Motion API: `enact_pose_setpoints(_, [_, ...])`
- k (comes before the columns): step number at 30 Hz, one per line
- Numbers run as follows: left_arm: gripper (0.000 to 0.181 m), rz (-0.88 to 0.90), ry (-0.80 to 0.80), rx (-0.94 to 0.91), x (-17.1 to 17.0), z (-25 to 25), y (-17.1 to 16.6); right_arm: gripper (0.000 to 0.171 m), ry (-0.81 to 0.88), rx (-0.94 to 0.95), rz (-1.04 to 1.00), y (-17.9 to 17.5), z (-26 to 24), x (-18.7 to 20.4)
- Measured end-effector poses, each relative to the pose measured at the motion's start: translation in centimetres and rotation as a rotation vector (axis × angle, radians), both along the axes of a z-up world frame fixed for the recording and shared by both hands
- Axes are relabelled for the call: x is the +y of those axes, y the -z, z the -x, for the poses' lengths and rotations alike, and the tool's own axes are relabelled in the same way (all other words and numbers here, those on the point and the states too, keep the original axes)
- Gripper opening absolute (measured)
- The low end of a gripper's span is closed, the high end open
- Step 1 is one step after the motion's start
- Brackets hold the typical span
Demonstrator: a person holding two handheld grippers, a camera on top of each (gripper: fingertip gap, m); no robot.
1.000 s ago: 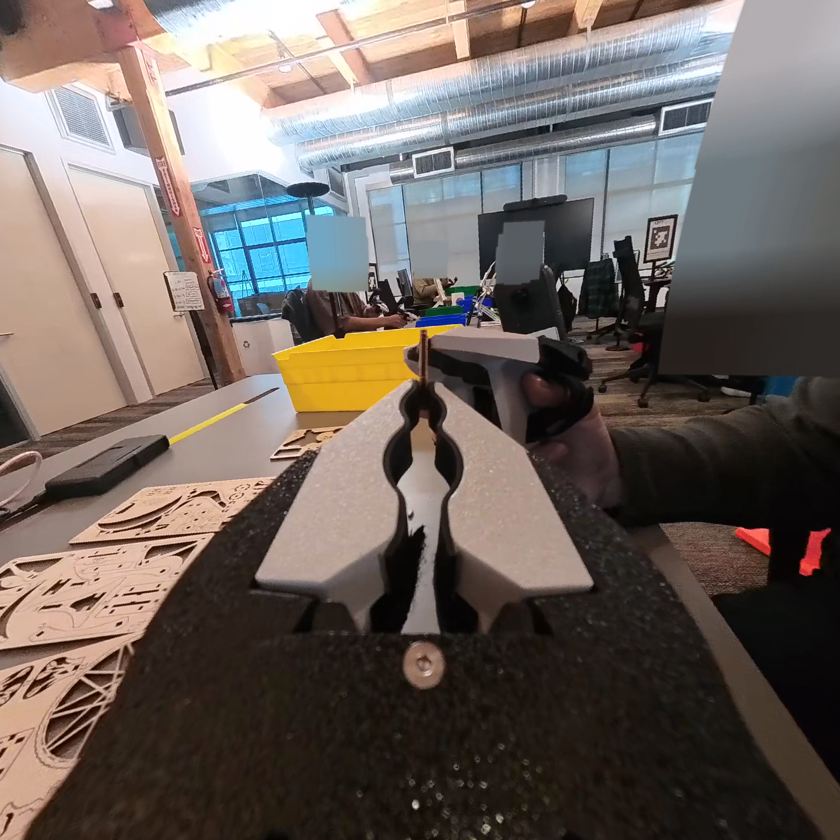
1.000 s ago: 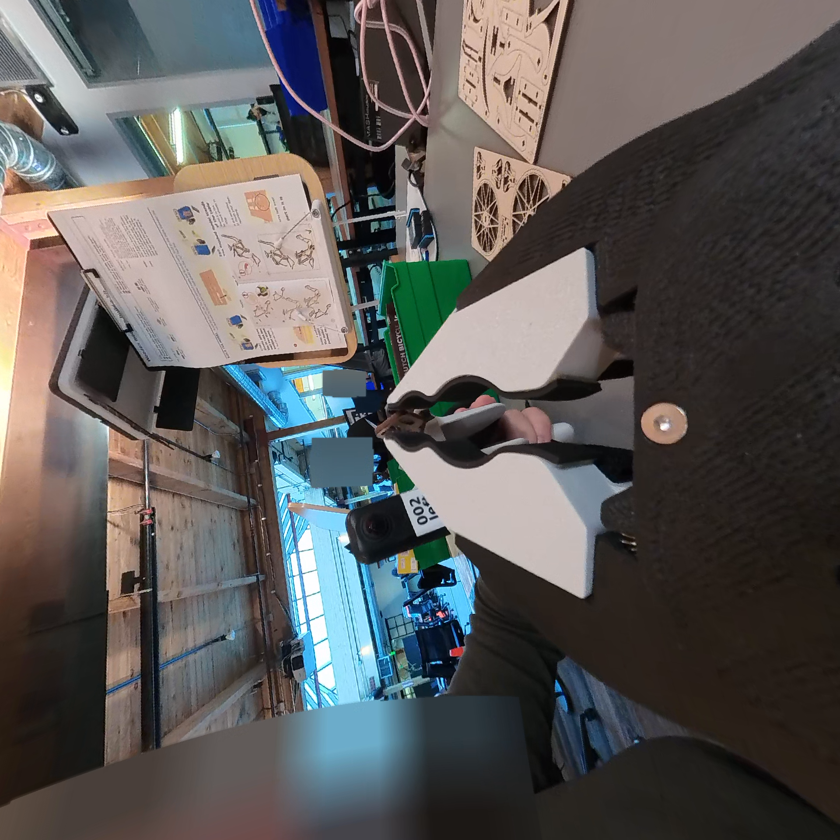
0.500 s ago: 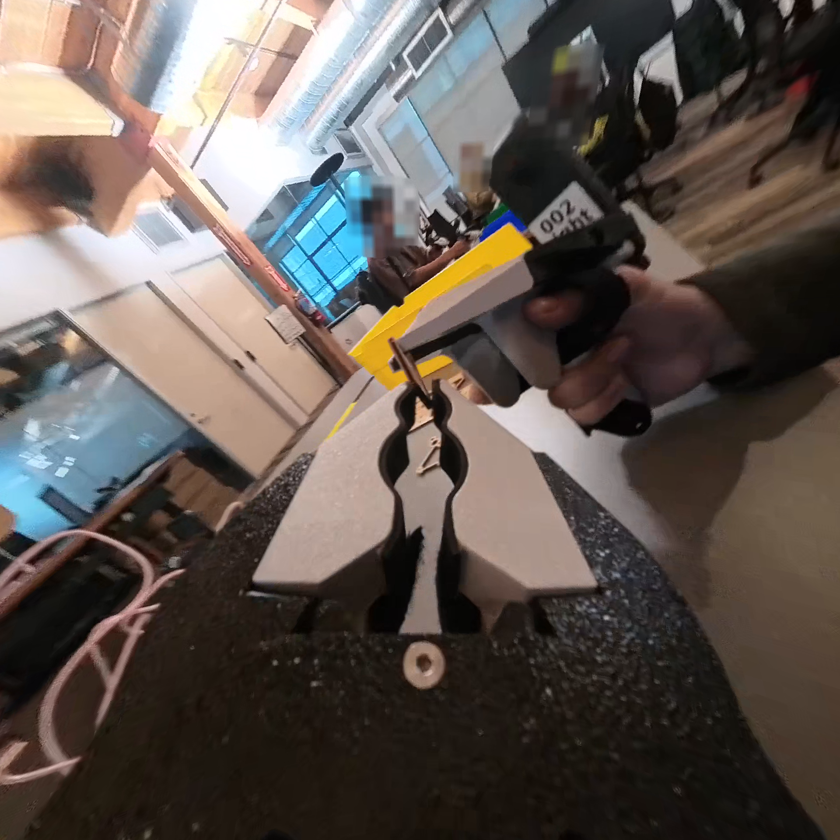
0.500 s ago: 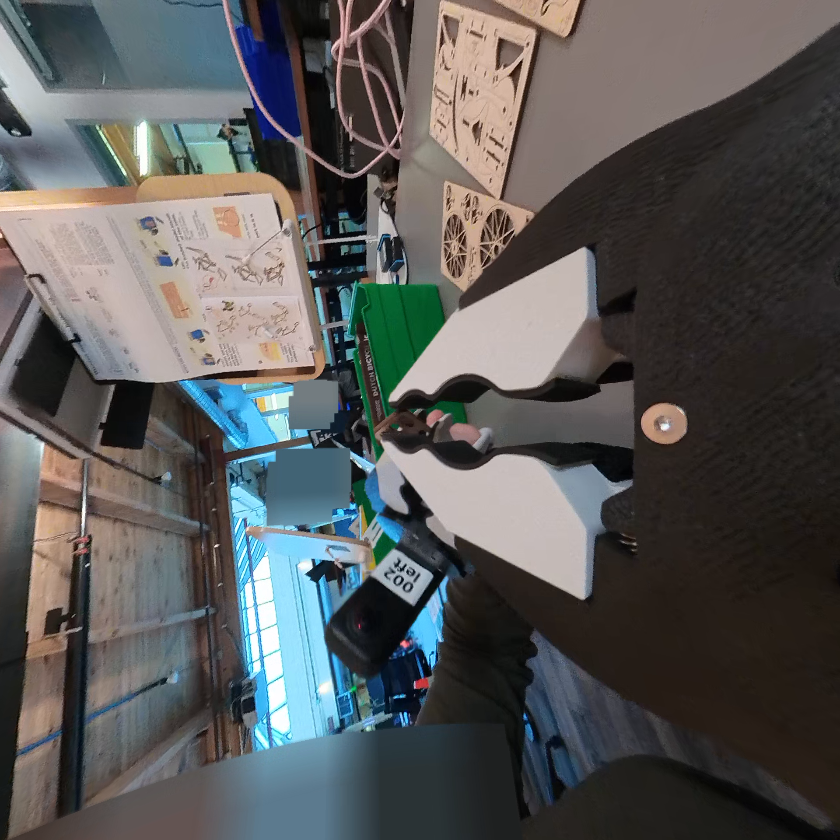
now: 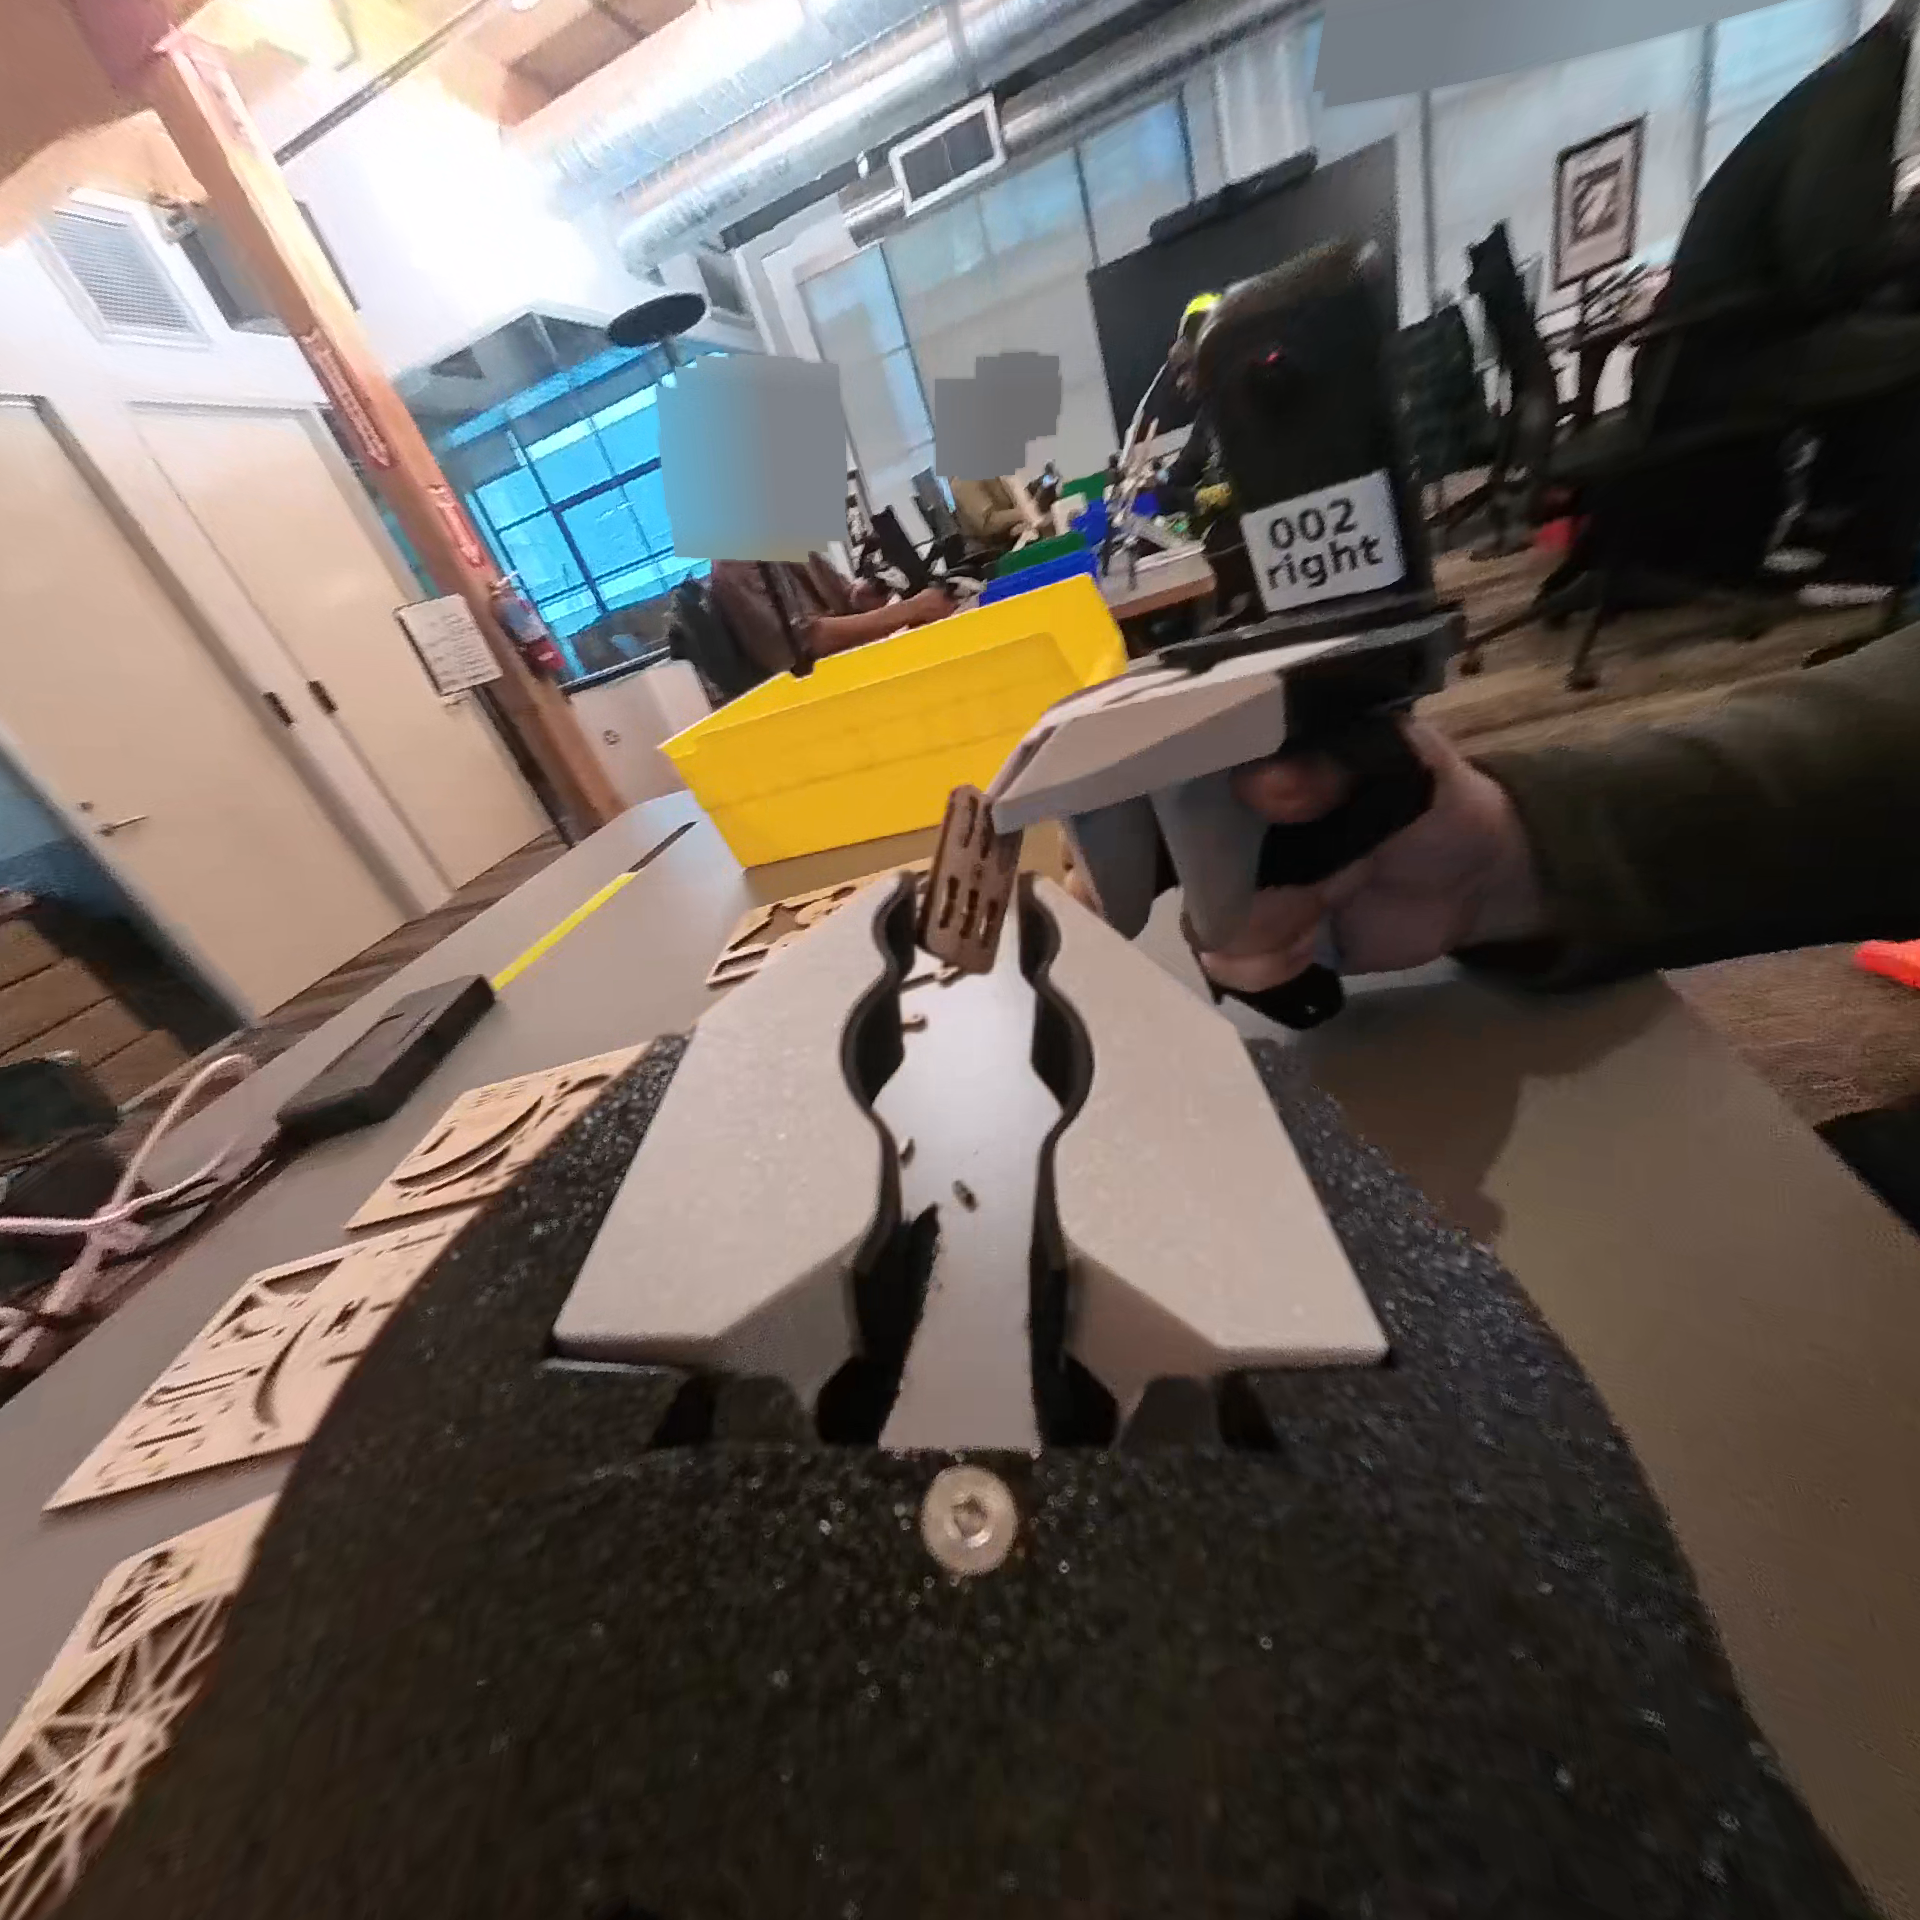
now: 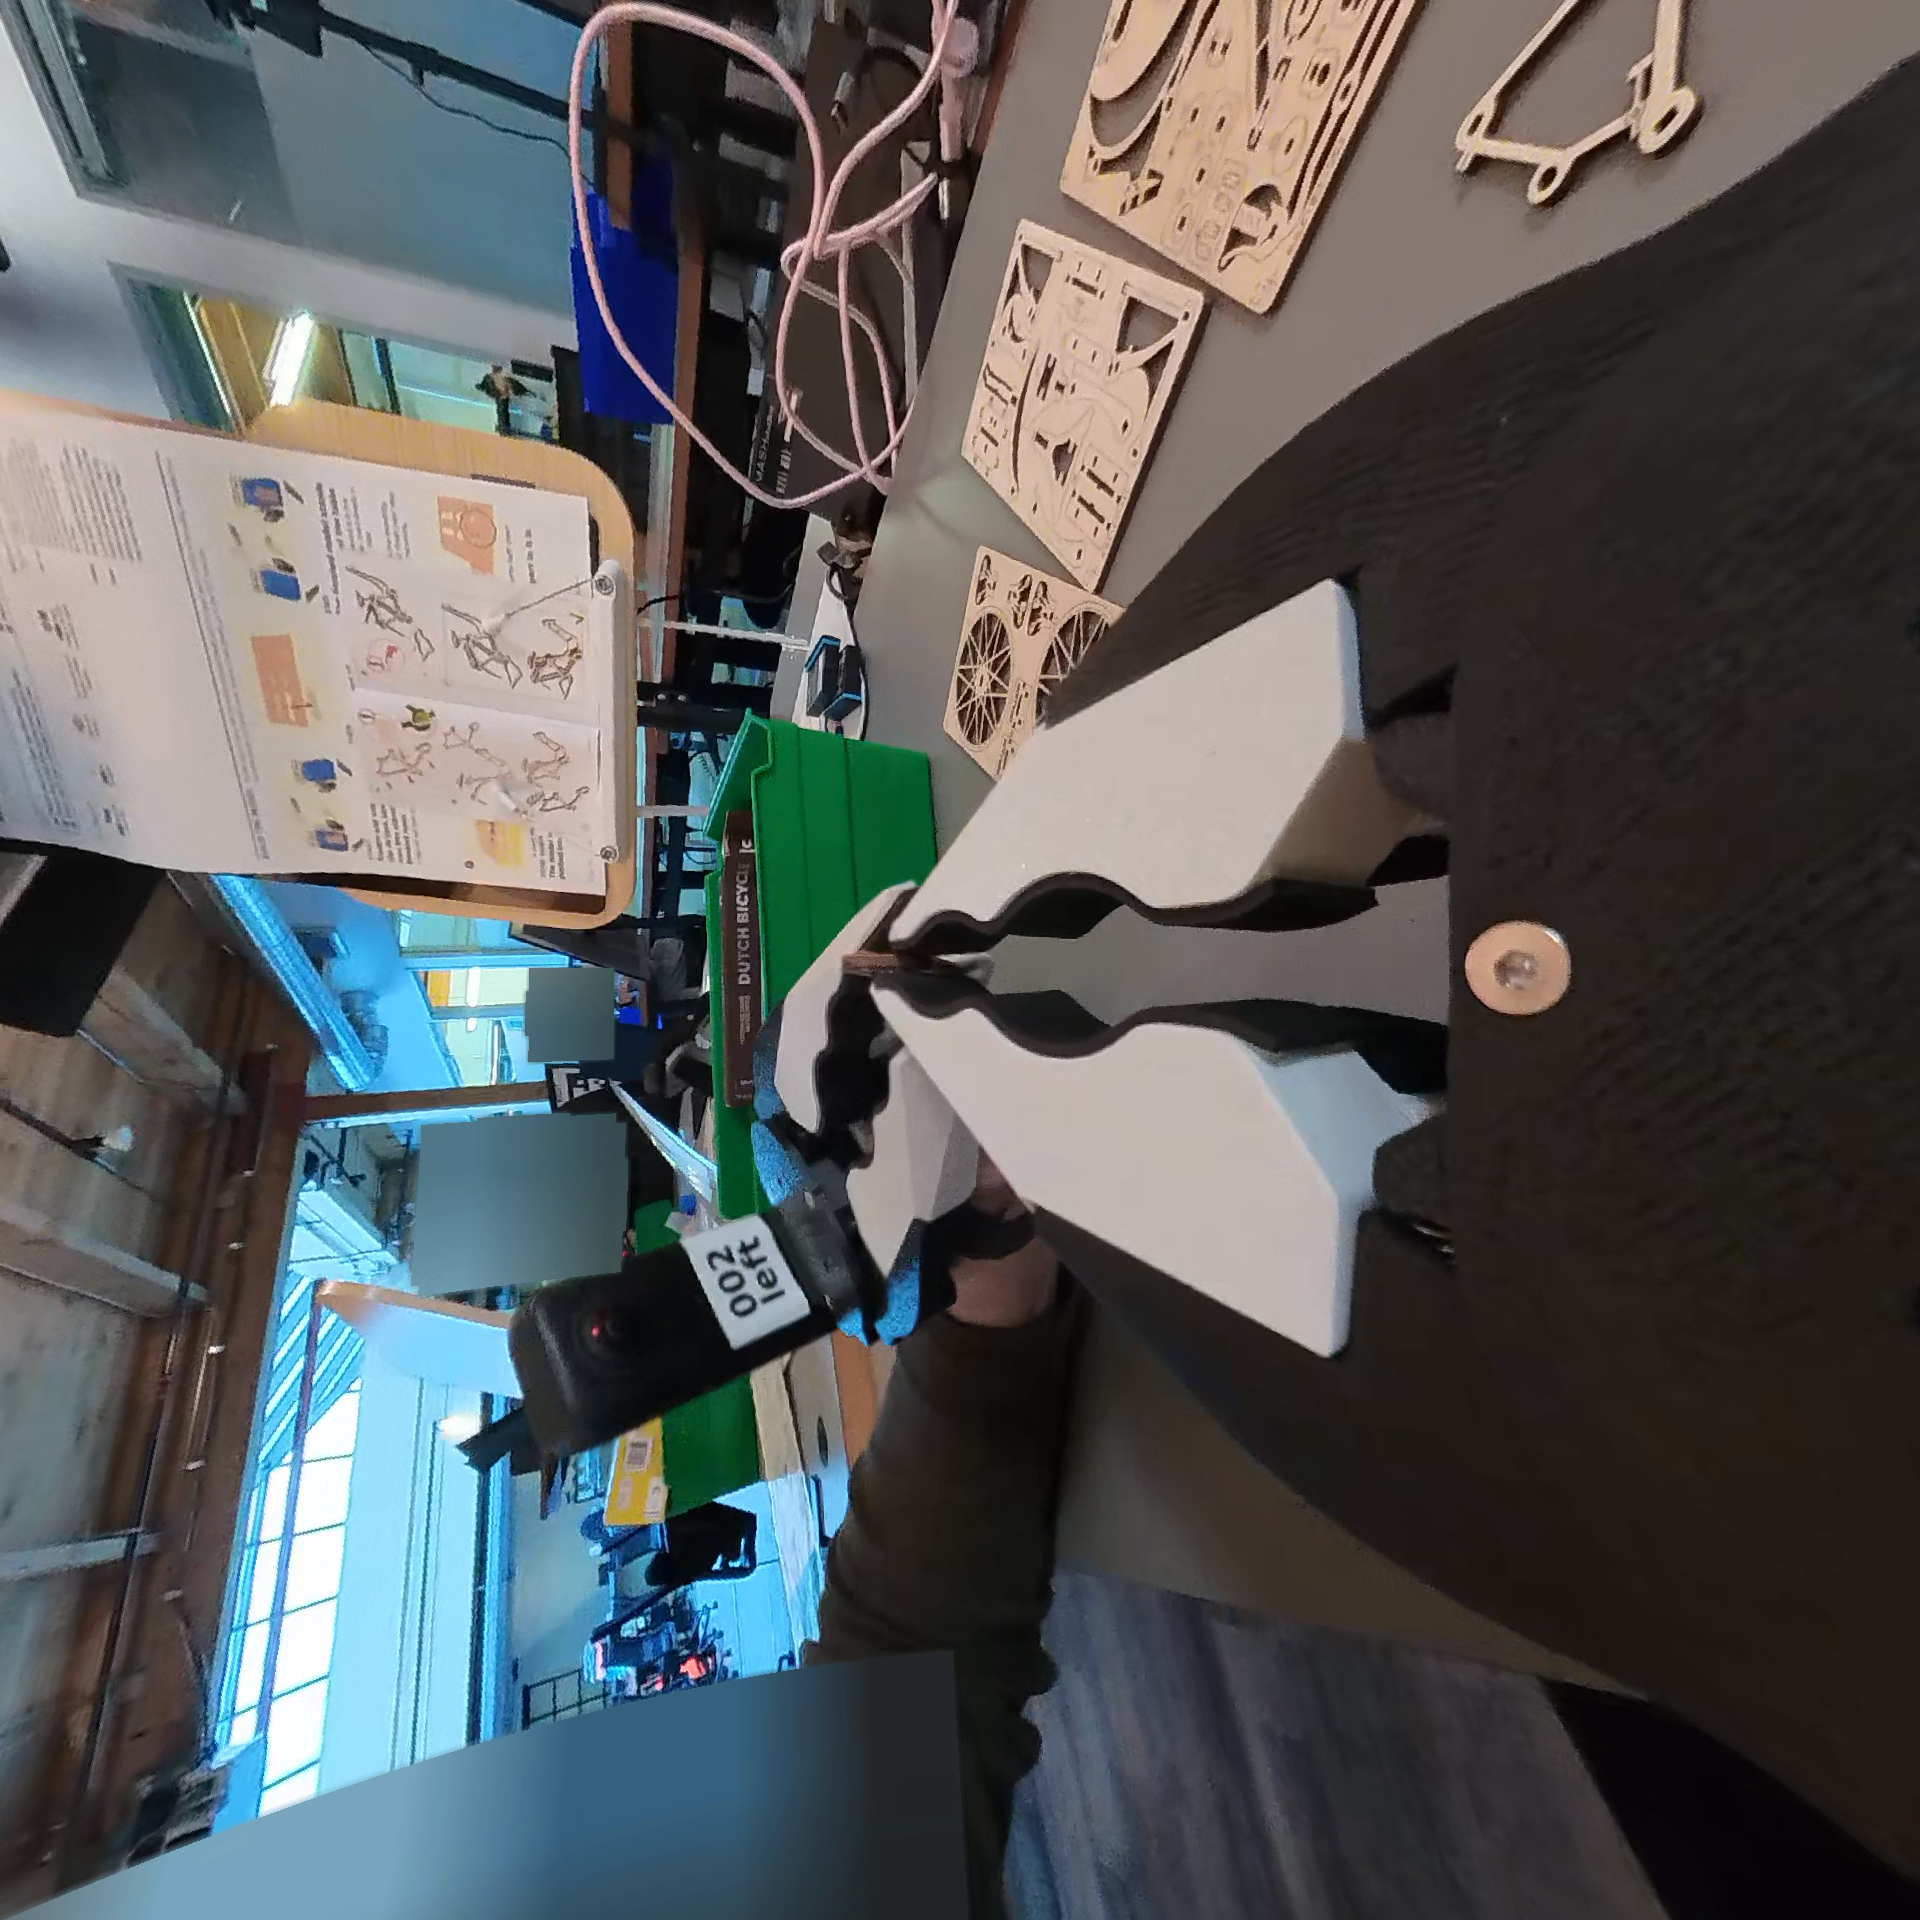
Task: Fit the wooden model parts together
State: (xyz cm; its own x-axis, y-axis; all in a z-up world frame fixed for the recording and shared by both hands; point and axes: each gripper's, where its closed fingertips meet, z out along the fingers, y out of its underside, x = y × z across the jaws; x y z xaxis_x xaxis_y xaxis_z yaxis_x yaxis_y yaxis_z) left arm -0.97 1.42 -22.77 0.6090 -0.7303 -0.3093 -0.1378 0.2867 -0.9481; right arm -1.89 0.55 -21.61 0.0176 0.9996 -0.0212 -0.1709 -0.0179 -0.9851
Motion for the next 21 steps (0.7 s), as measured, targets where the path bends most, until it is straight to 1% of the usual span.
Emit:
enact_pose_setpoints(3, [0.017,0.062,0.076,-0.026,-0.4,-0.2,0.3,0.001,-0.027,-0.007,0.01,0.2,0.0,-0.2])
enact_pose_setpoints(6, [0.01,0.151,0.186,-0.127,-1.0,0.0,-0.1,0.001,-0.09,-0.004,0.046,0.2,-0.1,-0.6])
enact_pose_setpoints(7, [0.007,0.202,0.257,-0.183,-1.4,-0.1,-0.3,0.0,-0.122,0.002,0.067,0.1,-0.2,-0.8])
enact_pose_setpoints(9, [0.001,0.363,0.409,-0.282,-2.2,-0.2,-0.3,0.001,-0.165,0.001,0.1,0.2,-0.2,-1.0])
enact_pose_setpoints(11, [0.0,0.464,0.476,-0.318,-2.1,-0.1,-0.2,0.0,-0.166,-0.007,0.105,0.3,-0.1,-1.0])
enact_pose_setpoints(12, [0.001,0.456,0.469,-0.301,-2.1,0.0,-0.1,0.001,-0.159,-0.009,0.103,0.4,0.0,-0.9])
enact_pose_setpoints(15, [0.0,0.363,0.351,-0.211,-1.4,0.1,0.2,0.002,-0.091,-0.008,0.088,0.5,0.0,-0.1])
enact_pose_setpoints(17, [0.0,0.353,0.3,-0.202,-0.9,0.1,0.3,0.003,-0.042,-0.015,0.062,0.7,0.1,0.3])
enact_pose_setpoints(21, [0.0,0.331,0.263,-0.18,-0.7,0.0,0.4,0.004,-0.039,-0.012,0.078,0.7,0.1,0.4])
